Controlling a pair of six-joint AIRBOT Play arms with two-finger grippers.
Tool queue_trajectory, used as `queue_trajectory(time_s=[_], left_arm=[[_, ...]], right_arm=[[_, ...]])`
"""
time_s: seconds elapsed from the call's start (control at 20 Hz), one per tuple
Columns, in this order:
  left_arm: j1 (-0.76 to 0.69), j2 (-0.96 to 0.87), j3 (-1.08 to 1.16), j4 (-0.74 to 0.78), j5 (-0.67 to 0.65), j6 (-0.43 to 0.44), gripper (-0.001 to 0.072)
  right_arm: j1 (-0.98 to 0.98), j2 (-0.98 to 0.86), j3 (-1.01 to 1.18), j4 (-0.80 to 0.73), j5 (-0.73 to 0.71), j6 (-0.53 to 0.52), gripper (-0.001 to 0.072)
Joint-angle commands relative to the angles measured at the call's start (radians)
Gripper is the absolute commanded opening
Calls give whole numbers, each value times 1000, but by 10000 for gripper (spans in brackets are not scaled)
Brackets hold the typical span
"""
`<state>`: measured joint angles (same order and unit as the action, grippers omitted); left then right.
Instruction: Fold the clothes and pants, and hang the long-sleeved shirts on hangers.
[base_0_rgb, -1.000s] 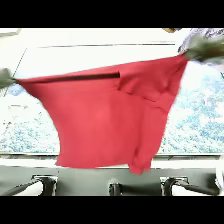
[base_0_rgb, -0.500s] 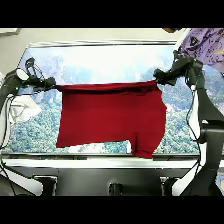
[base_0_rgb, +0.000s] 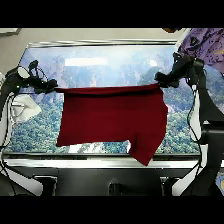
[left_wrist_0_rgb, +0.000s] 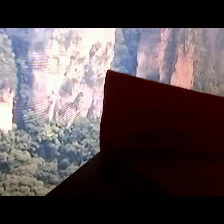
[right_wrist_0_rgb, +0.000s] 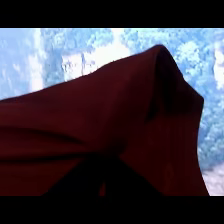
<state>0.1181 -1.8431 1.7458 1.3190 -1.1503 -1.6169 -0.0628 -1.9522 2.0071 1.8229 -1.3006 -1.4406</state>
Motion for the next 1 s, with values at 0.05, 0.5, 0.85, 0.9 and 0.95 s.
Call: queue_trajectory(time_s=[0.05,0.5,0.85,0.9,0.95], left_arm=[[-2,14,2,28,-256,-18,14],[-34,-13,2,47,-336,-17,15],[-69,-51,2,95,-336,-26,19],[-69,-51,2,83,-352,-24,22],[-69,-51,2,72,-373,-25,55]], right_arm=[[1,18,0,-87,-270,6,28],[1,-25,0,-143,-348,9,29],[1,-104,0,-122,-349,9,30],[1,-110,0,-123,-350,9,30],[1,-114,0,-126,-351,9,49]])
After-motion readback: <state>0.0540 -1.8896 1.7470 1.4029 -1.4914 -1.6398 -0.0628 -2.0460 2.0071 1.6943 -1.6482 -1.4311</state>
